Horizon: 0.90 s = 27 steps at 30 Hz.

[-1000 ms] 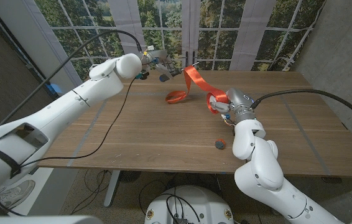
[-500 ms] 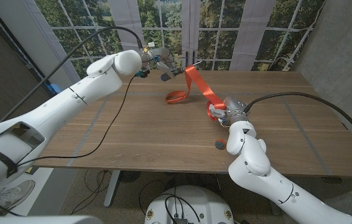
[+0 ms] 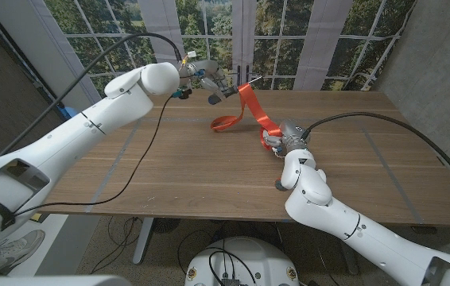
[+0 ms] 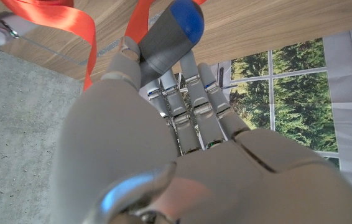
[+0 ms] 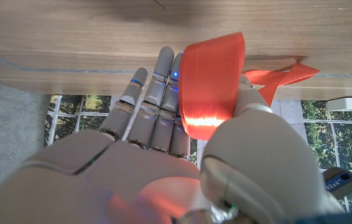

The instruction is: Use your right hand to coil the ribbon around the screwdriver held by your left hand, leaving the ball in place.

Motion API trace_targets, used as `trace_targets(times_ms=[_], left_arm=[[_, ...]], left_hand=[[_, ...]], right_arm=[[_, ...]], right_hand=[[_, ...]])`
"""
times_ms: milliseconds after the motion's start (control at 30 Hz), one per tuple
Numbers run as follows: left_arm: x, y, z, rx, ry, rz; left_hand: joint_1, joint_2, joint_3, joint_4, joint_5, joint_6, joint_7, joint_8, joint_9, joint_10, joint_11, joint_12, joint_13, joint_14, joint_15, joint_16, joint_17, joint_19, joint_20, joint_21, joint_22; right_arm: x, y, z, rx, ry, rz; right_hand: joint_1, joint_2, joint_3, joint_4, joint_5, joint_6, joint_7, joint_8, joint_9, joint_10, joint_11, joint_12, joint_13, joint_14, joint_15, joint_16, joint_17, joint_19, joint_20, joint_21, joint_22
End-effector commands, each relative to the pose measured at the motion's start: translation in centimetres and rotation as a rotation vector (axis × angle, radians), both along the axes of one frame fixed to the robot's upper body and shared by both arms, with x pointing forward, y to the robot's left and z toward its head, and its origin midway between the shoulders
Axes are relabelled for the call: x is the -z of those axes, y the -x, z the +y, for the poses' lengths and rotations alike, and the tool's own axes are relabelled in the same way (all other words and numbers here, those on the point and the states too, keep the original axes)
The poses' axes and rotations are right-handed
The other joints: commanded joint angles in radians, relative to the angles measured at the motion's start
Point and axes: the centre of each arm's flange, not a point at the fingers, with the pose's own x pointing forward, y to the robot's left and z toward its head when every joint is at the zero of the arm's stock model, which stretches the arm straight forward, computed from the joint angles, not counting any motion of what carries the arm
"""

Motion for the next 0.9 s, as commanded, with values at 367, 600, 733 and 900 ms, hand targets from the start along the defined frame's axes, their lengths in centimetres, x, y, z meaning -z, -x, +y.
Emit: trace_targets(times_ms=[367, 600, 733, 900], left_arm=[[0.9, 0.6, 1.2, 0.072, 0.047, 0.136], [1.1, 0.6, 1.4, 0.077, 0.001, 0.184], [1.2, 0.7, 1.5, 0.085, -0.006, 0.185], [1.2, 0.6, 1.4, 0.096, -0.037, 0.208]], left_hand=[[0.092, 0.095, 0.044, 0.005, 0.006, 0.075, 0.033, 0.001, 0.103, 0.097, -0.086, -0.001, 0.269, 0.135, -0.223, 0.004, 0.005, -0.009, 0.0, 0.017, -0.003], [0.094, 0.095, 0.044, 0.005, 0.006, 0.074, 0.034, -0.002, 0.105, 0.098, -0.084, -0.004, 0.27, 0.133, -0.222, 0.004, 0.006, -0.014, 0.004, 0.023, -0.005], [0.095, 0.096, 0.044, 0.005, 0.006, 0.074, 0.032, -0.004, 0.106, 0.098, -0.083, -0.006, 0.27, 0.136, -0.221, 0.003, 0.004, -0.016, 0.004, 0.026, -0.006], [0.094, 0.095, 0.041, 0.006, 0.005, 0.075, 0.033, -0.006, 0.107, 0.098, -0.082, -0.006, 0.274, 0.131, -0.219, 0.004, 0.006, -0.018, 0.005, 0.031, -0.007]], right_arm=[[-4.1, -5.0, 0.5, 0.026, 0.002, -0.078], [-5.2, -6.2, 0.4, 0.045, 0.023, -0.099], [-5.8, -6.4, 0.2, 0.049, 0.024, -0.131], [-6.8, -6.7, 0.1, 0.048, 0.021, -0.158]], right_hand=[[0.164, 0.155, 0.003, 0.0, 0.0, 0.106, -0.047, 0.15, 0.079, 0.007, -0.003, 0.006, -0.003, 0.045, -0.05, -0.011, 0.0, 0.007, 0.002, -0.004, 0.003], [0.163, 0.155, 0.003, 0.002, -0.001, 0.107, -0.049, 0.15, 0.076, 0.008, -0.003, 0.007, -0.005, 0.046, -0.051, -0.013, 0.002, 0.008, 0.002, -0.004, 0.003], [0.164, 0.154, 0.003, 0.002, -0.001, 0.106, -0.048, 0.15, 0.075, 0.007, -0.001, 0.008, -0.004, 0.048, -0.052, -0.015, 0.001, 0.009, 0.002, -0.004, 0.003], [0.163, 0.154, 0.004, 0.002, -0.001, 0.107, -0.049, 0.151, 0.074, 0.01, -0.002, 0.009, -0.005, 0.048, -0.052, -0.016, 0.002, 0.01, 0.001, -0.004, 0.003]])
